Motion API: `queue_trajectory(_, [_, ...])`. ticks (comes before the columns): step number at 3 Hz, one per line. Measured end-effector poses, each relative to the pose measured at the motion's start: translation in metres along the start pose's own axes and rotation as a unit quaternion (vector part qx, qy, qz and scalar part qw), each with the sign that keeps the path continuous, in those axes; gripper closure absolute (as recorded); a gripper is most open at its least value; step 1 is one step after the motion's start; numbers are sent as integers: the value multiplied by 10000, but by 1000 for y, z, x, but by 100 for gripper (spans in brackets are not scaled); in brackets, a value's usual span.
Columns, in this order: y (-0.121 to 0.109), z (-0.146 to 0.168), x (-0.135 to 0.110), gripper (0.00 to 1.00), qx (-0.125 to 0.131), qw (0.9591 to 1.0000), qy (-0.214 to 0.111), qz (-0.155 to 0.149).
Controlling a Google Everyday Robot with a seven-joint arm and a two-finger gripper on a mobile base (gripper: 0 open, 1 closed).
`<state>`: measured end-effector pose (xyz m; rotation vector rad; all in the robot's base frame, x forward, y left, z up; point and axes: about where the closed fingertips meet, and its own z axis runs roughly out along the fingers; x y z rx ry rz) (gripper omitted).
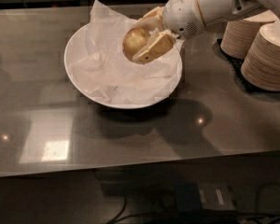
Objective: Pick apple from white bowl
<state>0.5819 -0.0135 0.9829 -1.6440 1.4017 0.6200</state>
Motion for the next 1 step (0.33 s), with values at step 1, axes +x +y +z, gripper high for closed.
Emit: queue_trajectory(1, [0,-1,-2,100,-4,10000,-21,-5])
